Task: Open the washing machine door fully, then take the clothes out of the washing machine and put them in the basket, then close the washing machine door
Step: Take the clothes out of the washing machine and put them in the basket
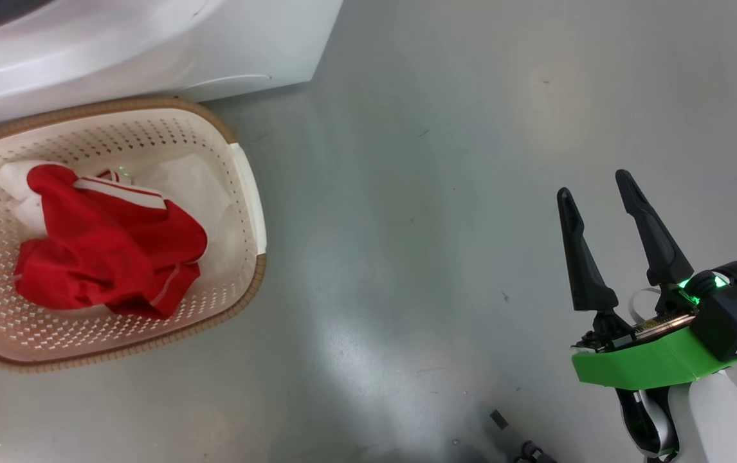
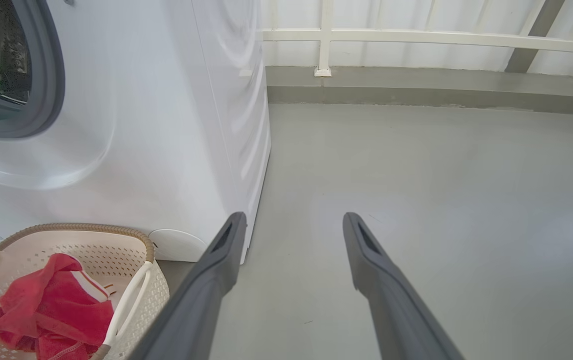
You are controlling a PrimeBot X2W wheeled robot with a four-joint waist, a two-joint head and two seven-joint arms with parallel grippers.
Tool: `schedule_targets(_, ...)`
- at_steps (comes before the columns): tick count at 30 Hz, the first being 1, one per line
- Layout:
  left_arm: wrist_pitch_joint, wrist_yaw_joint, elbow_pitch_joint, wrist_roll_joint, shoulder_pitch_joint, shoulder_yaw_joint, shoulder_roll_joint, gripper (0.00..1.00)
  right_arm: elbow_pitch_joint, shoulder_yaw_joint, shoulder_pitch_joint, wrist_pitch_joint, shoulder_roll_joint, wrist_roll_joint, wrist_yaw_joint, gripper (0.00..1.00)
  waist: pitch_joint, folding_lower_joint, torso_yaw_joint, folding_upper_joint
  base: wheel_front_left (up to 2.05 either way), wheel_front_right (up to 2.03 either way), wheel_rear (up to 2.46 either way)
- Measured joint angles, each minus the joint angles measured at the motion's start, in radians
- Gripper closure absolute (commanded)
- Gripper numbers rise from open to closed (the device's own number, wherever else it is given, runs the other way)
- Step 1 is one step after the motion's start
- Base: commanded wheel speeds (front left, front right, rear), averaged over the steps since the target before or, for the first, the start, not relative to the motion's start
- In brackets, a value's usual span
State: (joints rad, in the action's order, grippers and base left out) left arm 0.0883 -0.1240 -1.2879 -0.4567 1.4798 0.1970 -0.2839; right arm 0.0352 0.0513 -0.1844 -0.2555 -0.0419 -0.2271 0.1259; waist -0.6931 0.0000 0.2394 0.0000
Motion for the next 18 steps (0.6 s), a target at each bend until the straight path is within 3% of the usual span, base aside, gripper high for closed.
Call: schedule_targets(18,0.161,-0.001,0.105,0.028,-0.006,0.068,-0.010,1.00,-0.017,0.001,-0.024,0.000,0.000,-0.003,0.000,0.00,0.034,0.0000,-0.054,0.0000,0.00,0.00,0.00)
